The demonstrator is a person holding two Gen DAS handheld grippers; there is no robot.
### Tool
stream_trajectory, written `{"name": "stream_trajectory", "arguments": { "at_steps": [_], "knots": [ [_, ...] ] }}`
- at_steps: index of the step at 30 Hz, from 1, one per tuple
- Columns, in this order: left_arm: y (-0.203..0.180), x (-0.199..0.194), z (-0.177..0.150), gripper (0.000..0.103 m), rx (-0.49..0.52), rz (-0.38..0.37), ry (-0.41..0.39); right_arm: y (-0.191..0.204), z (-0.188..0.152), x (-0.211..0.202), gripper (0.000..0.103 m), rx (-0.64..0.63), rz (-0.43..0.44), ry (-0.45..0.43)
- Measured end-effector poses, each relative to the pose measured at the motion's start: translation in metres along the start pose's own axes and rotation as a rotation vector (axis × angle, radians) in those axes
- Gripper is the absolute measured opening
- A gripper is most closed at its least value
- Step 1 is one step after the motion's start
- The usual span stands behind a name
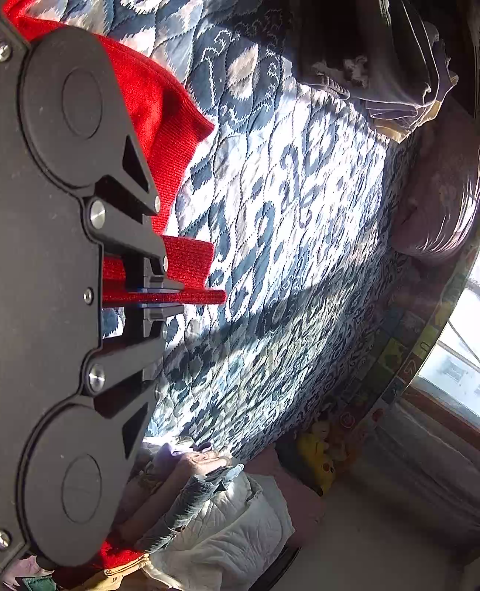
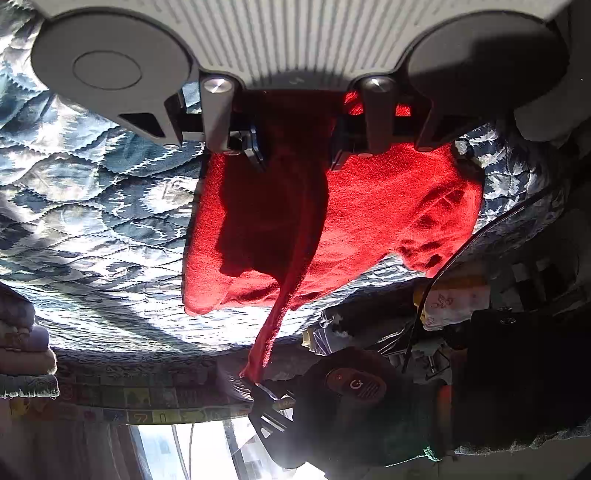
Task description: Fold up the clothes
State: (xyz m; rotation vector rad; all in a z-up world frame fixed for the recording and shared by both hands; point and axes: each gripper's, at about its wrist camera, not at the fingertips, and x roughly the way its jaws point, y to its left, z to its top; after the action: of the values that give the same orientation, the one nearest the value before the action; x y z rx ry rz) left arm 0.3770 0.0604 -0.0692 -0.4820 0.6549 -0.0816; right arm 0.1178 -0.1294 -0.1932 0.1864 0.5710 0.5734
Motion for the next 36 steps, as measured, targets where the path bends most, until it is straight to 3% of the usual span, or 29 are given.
{"name": "stream_trajectory", "arguments": {
  "at_steps": [5,16,20,21,22,23,24,27,30,33,35,36],
  "knots": [
    [-0.010,0.030,-0.008,0.002,0.038,0.056,0.013,-0.017,0.000,-0.001,0.021,0.129,0.038,0.003],
    [-0.022,0.077,-0.036,0.002,0.187,0.160,0.022,-0.032,-0.001,0.002,0.016,0.234,0.078,0.021],
    [-0.027,0.093,-0.046,0.004,0.317,0.227,0.039,-0.031,0.000,0.005,0.016,0.231,0.071,0.029],
    [-0.027,0.096,-0.048,0.008,0.336,0.211,0.058,-0.031,0.001,0.005,0.016,0.231,0.071,0.030],
    [-0.026,0.097,-0.049,0.025,0.354,0.197,0.072,-0.031,0.001,0.005,0.016,0.235,0.073,0.031],
    [-0.026,0.092,-0.050,0.040,0.362,0.189,0.054,-0.031,0.002,0.004,0.017,0.237,0.074,0.030],
    [-0.026,0.081,-0.050,0.044,0.372,0.178,0.007,-0.031,0.003,0.004,0.018,0.238,0.074,0.030],
    [-0.025,0.052,-0.052,0.044,0.428,0.142,-0.030,-0.025,0.006,0.000,0.024,0.214,0.064,0.025],
    [-0.025,0.018,-0.068,0.043,0.497,0.035,-0.016,-0.017,0.008,-0.009,0.041,0.188,0.065,0.004],
    [-0.022,-0.012,-0.096,0.037,0.565,-0.070,0.033,-0.015,0.007,-0.011,0.039,0.176,0.072,0.004],
    [-0.019,-0.018,-0.117,0.037,0.630,-0.081,0.074,-0.016,0.005,-0.008,0.038,0.175,0.067,0.016],
    [-0.017,-0.011,-0.131,0.037,0.696,-0.034,0.112,-0.015,0.005,-0.008,0.038,0.168,0.064,0.018]
  ]
}}
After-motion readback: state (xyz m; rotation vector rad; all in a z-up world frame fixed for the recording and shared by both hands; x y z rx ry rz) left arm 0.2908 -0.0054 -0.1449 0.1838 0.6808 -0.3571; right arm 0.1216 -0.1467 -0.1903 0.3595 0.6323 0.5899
